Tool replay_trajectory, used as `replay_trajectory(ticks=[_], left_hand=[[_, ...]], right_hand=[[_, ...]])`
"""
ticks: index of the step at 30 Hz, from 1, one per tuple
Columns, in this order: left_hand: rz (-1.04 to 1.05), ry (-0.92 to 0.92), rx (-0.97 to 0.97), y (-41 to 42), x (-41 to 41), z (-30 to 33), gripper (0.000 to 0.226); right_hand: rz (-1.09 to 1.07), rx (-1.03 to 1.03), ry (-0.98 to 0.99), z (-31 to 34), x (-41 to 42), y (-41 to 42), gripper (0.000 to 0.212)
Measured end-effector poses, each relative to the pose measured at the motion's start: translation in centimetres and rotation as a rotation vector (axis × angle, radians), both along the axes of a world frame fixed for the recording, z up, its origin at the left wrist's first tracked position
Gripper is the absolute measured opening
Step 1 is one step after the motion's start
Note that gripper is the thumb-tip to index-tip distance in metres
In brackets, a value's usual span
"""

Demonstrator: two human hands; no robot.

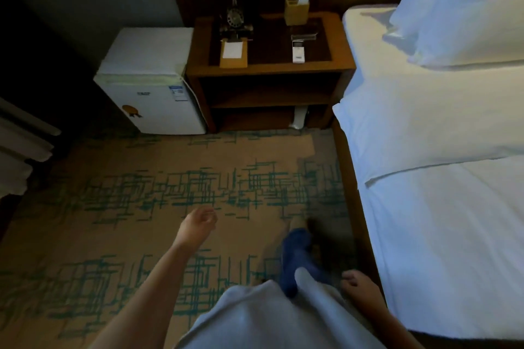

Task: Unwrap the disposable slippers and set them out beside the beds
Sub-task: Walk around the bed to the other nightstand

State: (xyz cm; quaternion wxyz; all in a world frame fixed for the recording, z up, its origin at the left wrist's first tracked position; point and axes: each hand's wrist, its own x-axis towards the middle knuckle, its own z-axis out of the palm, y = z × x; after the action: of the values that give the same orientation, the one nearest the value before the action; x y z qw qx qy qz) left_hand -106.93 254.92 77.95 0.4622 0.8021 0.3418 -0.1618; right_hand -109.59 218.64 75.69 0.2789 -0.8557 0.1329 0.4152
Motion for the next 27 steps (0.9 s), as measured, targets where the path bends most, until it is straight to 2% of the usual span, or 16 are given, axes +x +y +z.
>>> replay_trajectory(ticks=[2, 6, 12, 17, 21, 27], left_hand=[[0.012, 0.016, 0.002, 0.0, 2.6, -1.0, 0.018], [0.034, 0.098, -0.014, -0.3, 6.8, -3.2, 0.017], [0.016, 0.22, -0.022, -1.2, 13.2, -4.9, 0.022], [-0.089, 0.263, -0.011, -1.8, 18.7, -4.5, 0.021], [-0.161, 0.307, -0.049, -1.0, 23.5, -5.4, 0.034], [-0.275, 0.388, -0.104, 2.2, 32.5, -8.0, 0.028]], right_hand=[[-0.006, -0.014, -0.011, -0.8, 3.5, 0.0, 0.006], [-0.018, -0.006, -0.019, -2.0, 12.1, 0.2, 0.027], [-0.012, 0.061, -0.037, -1.5, 26.0, 1.6, 0.032], [0.055, 0.051, -0.021, -0.9, 35.7, 3.6, 0.036], [0.034, 0.05, -0.018, -1.7, 41.1, 5.7, 0.037], [-0.109, 0.068, -0.008, -3.6, 45.1, 8.6, 0.035]])
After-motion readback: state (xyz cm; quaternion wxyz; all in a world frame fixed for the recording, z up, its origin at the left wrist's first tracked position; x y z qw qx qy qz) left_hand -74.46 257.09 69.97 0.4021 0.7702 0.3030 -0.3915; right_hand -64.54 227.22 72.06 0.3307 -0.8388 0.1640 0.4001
